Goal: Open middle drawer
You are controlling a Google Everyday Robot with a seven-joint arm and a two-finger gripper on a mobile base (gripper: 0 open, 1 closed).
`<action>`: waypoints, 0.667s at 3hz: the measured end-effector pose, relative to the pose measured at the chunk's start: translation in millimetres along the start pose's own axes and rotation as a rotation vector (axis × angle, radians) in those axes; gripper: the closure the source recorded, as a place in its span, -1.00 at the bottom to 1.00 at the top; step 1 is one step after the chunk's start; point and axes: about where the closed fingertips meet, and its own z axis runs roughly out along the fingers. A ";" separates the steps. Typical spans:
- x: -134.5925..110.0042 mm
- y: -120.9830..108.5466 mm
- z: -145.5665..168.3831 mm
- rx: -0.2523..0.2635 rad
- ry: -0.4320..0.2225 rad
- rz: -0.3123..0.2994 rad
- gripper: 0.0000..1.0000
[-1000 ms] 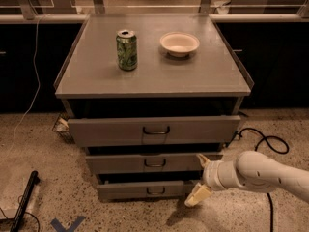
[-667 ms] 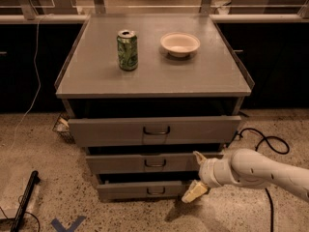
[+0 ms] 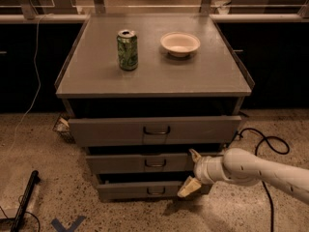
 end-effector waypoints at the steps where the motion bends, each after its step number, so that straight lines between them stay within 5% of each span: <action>1: 7.8 -8.0 11.2 0.018 -0.028 0.009 -1.00; 2: 7.2 -29.1 13.8 0.066 -0.119 0.033 -1.00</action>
Offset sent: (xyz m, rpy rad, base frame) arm 0.0503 -0.0192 -0.0041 0.1858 -0.1199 -0.0895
